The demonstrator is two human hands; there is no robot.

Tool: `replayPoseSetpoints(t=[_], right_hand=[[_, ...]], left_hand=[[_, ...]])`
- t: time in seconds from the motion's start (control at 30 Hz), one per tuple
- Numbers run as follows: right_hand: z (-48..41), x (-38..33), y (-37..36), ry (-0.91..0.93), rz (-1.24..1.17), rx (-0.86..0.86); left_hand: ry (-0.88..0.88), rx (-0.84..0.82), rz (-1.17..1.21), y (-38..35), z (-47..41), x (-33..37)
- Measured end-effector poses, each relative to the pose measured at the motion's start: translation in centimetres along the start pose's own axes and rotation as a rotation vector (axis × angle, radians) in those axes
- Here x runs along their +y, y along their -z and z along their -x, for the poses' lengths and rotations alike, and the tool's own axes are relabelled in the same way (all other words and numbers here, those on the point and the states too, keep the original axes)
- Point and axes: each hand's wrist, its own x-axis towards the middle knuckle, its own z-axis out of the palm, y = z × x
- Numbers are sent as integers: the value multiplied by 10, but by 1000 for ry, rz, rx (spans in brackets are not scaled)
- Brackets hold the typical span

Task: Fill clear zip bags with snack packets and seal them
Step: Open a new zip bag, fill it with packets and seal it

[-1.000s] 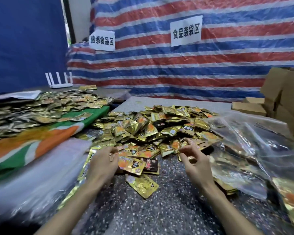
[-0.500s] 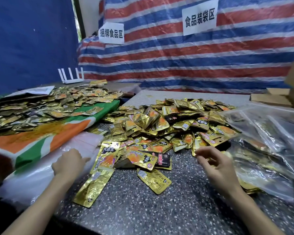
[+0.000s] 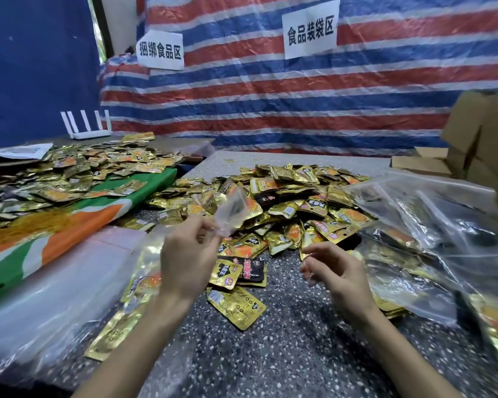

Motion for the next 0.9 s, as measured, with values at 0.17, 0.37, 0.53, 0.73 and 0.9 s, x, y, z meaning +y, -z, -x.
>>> replayPoseSetpoints(t=[0.17, 0.37, 0.53, 0.73, 0.9], right_hand=[[-2, 0, 0, -129, -174, -30], [-7, 1, 3, -150, -59, 30], [-6, -1, 7, -151, -58, -21], [-5, -6, 10, -91, 37, -144], [-3, -7, 13, -86, 52, -161]], left_hand=[[-291, -230, 210, -62, 29, 23], [-306, -424, 326, -98, 62, 9], [187, -443, 672, -92, 65, 13], [460, -558, 679, -93, 54, 8], [328, -556, 494, -90, 51, 7]])
